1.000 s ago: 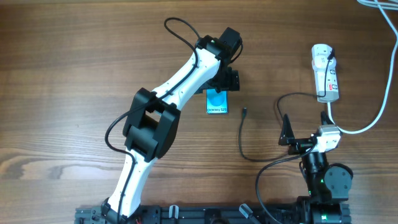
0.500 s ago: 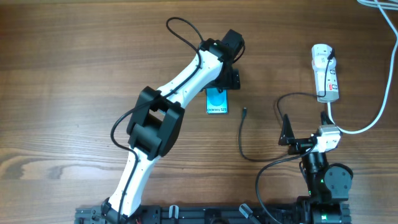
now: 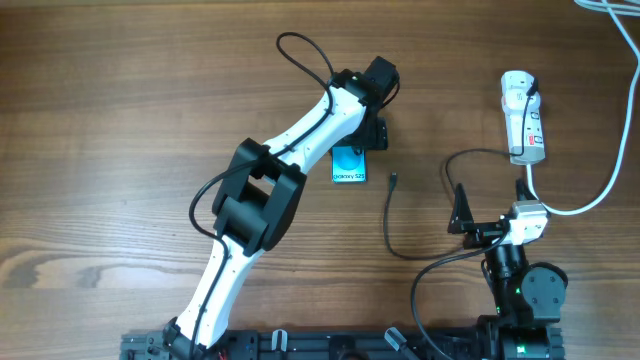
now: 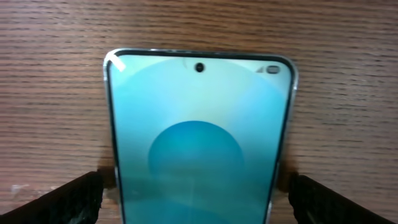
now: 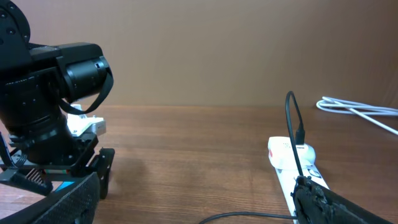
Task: Plug charger to phone and switch on socket
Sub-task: 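Lower the left gripper onto the phone's top edge and close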
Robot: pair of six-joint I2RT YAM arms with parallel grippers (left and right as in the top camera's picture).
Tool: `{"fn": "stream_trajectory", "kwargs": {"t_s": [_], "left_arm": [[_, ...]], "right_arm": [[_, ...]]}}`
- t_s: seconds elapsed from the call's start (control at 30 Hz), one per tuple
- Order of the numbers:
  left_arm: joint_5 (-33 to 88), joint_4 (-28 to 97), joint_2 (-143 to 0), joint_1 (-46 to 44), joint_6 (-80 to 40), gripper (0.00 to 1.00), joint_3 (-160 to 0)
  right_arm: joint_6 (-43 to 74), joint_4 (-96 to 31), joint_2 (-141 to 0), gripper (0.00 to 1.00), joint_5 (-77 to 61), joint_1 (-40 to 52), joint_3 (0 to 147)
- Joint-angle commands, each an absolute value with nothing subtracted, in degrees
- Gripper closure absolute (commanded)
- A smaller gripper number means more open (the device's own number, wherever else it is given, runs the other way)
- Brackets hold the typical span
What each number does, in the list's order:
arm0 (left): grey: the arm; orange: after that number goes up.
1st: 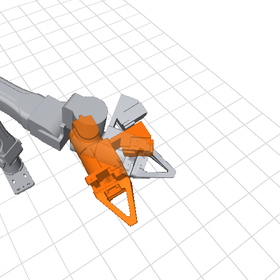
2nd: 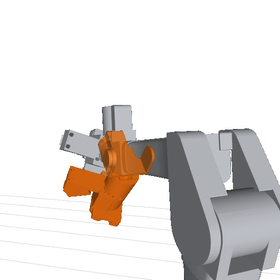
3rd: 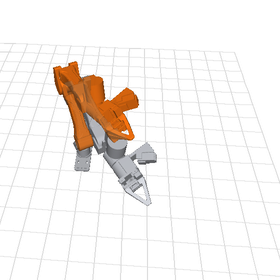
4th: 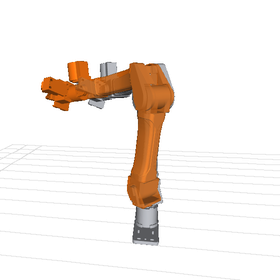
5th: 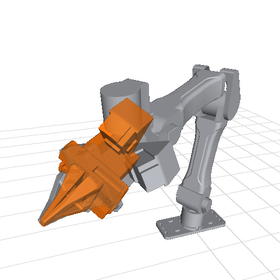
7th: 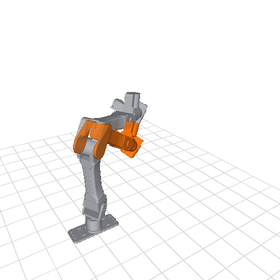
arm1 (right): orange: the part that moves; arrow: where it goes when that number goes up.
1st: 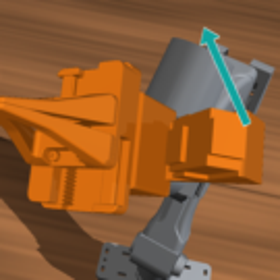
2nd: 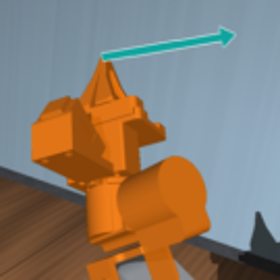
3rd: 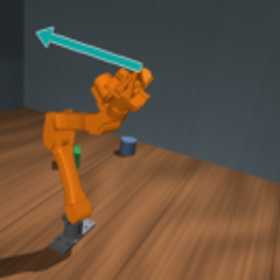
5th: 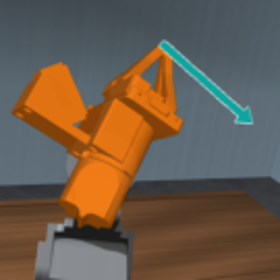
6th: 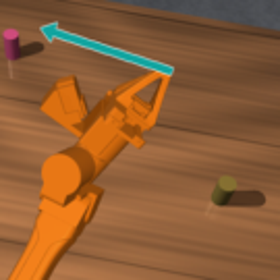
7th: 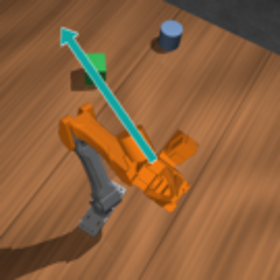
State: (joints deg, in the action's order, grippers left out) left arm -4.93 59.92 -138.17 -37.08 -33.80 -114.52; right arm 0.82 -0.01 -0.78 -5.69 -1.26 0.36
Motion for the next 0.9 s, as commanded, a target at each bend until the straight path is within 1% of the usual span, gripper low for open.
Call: {"fn": "stream_trajectory", "kwargs": {"t_s": [0.0,0.6,0.83,0.87], "left_arm": [[-6.76,60.03,-139.52,-36.84,-34.74,0.00,-115.46],[-5.21,60.71,-139.52,-36.84,-34.76,0.00,-115.37],[-5.21,61.73,-139.52,-36.86,-34.76,0.02,-115.35],[-5.21,61.98,-139.52,-36.86,-34.76,0.04,-115.35]], "right_arm": [[1.56,0.14,-0.27,0.00,-4.93,-0.93,0.30],[1.54,0.14,-0.27,0.00,-4.93,-0.93,0.30],[1.54,0.14,-0.27,0.00,-4.93,-0.93,0.30],[1.56,0.14,-0.27,0.00,-4.93,-0.93,0.30]]}}
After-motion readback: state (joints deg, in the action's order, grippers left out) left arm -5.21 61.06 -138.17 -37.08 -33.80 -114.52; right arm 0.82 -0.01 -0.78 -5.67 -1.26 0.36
